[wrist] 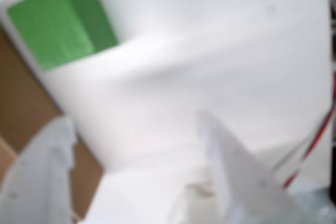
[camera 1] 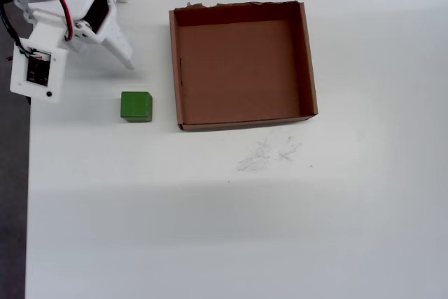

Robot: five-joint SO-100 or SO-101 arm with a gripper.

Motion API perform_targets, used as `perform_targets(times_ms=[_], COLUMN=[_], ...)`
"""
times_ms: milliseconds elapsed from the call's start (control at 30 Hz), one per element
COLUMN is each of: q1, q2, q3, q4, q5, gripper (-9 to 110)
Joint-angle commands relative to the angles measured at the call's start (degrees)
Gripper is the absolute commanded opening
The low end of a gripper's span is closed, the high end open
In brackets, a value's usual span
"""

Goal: Grasp a green cube and put it in a box.

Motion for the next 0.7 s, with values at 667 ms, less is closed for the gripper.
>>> perform_targets(times_ms=[667], q1=[-5.01], q2=[-35.86], q3=[-21.88], q4=[-16.26], q5=[-1.49], gripper=[37])
